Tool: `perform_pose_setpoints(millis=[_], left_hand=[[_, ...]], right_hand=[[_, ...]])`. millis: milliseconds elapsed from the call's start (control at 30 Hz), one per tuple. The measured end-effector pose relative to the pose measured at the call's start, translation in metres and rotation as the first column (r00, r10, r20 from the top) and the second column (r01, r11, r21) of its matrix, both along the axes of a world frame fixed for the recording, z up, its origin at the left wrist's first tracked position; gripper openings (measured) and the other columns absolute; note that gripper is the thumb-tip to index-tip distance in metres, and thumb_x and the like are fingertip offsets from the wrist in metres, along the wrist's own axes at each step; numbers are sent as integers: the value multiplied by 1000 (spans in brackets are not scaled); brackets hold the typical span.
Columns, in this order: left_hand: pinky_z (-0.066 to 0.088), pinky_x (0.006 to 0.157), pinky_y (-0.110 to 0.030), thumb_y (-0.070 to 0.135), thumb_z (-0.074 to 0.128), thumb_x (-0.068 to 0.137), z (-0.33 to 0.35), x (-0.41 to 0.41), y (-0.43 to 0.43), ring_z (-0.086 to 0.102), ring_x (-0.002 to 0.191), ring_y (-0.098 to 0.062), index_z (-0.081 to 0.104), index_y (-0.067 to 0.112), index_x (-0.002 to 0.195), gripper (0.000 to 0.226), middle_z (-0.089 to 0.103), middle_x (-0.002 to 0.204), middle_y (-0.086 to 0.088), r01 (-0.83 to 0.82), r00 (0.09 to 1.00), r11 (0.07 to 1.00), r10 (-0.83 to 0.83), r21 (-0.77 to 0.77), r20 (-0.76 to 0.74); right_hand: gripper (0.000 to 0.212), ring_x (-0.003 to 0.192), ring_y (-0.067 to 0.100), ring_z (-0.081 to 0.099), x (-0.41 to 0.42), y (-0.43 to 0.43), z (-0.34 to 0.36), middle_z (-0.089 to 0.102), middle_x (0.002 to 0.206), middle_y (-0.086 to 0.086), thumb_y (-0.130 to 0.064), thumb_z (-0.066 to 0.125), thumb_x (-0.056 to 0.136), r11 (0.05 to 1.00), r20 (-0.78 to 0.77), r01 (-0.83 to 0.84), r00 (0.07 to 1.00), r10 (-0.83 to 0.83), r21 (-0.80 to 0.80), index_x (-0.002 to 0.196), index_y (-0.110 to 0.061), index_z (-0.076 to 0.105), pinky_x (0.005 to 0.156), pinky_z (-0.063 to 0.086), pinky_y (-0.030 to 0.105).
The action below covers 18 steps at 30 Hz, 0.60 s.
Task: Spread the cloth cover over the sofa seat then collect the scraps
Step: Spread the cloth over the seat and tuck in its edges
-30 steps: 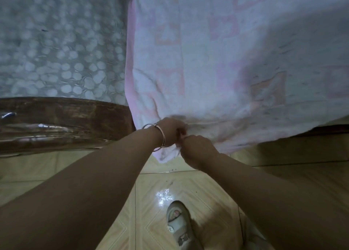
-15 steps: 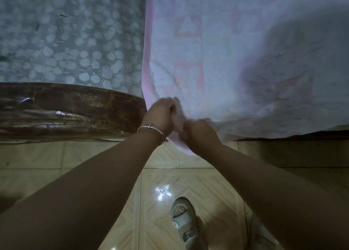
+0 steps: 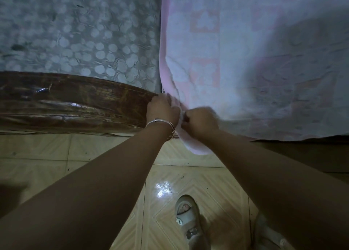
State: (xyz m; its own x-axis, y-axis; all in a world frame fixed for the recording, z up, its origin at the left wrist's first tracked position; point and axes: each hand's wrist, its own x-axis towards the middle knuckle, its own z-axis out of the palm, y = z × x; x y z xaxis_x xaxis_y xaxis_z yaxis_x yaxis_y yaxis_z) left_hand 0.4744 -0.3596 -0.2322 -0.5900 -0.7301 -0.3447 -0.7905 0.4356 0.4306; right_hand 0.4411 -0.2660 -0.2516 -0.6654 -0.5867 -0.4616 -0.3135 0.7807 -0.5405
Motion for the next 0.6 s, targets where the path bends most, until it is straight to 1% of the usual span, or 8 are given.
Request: perform_pose_setpoints(millis=[67, 133, 200, 267, 333, 433, 500, 600], left_hand=[[41, 80, -25, 11, 59, 82, 2, 5, 1, 54, 87, -30, 52, 11, 70, 13, 53, 102, -20, 18, 996, 1000, -16, 22, -84], [31, 66, -18, 6, 60, 78, 2, 11, -3, 44, 75, -20, 36, 22, 57, 36, 46, 89, -12, 21, 988, 999, -13, 47, -156], [33, 64, -21, 4, 59, 78, 2, 17, -10, 44, 75, -17, 35, 23, 58, 37, 47, 78, -5, 14, 985, 994, 5, 107, -174], [32, 59, -19, 2, 59, 79, 4, 25, -13, 46, 77, -18, 41, 20, 64, 30, 49, 71, 1, 68, 984, 983, -38, 169, -175], [36, 62, -18, 2, 58, 79, 6, 31, -12, 55, 83, -22, 53, 19, 74, 18, 60, 79, 0, 182, 977, 966, -157, 183, -146], [47, 86, -32, 4, 47, 87, 5, 38, -10, 61, 105, -36, 51, 10, 117, 31, 63, 113, -18, 388, 905, 920, -392, 57, 167], [48, 92, -43, 2, 37, 92, 4, 39, -11, 58, 113, -41, 42, 7, 128, 37, 58, 124, -23, 469, 813, 883, -422, -21, 400], [49, 87, -43, 6, 32, 96, 1, 40, -9, 58, 114, -41, 40, 5, 131, 36, 55, 129, -23, 564, 680, 826, -452, -17, 577]], right_hand=[[23, 99, 29, 64, -3, 1, 1, 72, 100, 14, -24, 54, 88, 999, 48, -31, 998, 31, 6, 95, -11, 72, 83, 47, 29], [18, 90, 26, 61, -4, 1, 1, 68, 88, 14, -21, 57, 87, 999, 107, -39, 993, 41, -15, 74, -15, 68, 85, 47, 32], [26, 83, 22, 55, -3, 1, 3, 61, 80, 12, -16, 58, 86, 998, 154, -33, 987, 40, -46, 60, -19, 58, 84, 48, 34], [17, 90, 28, 61, -1, 1, 4, 67, 88, 20, -12, 56, 88, 997, 214, -26, 976, 42, -74, 77, -7, 67, 89, 50, 40], [18, 98, 35, 64, 2, 0, 5, 69, 100, 26, -9, 52, 91, 995, 256, -43, 965, 65, -91, 90, 0, 68, 93, 47, 46], [26, 109, 33, 61, 8, 1, 11, 68, 113, 21, -5, 47, 93, 986, 295, -144, 942, 163, -84, 107, -2, 68, 99, 44, 42], [33, 116, 29, 58, 9, 1, 11, 64, 125, 16, -8, 45, 95, 969, 302, -245, 922, 243, -30, 122, -7, 64, 102, 40, 35], [41, 130, 27, 47, 9, 1, 7, 52, 141, 8, -17, 43, 97, 888, 289, -434, 879, 380, 149, 137, -24, 51, 110, 32, 36]])
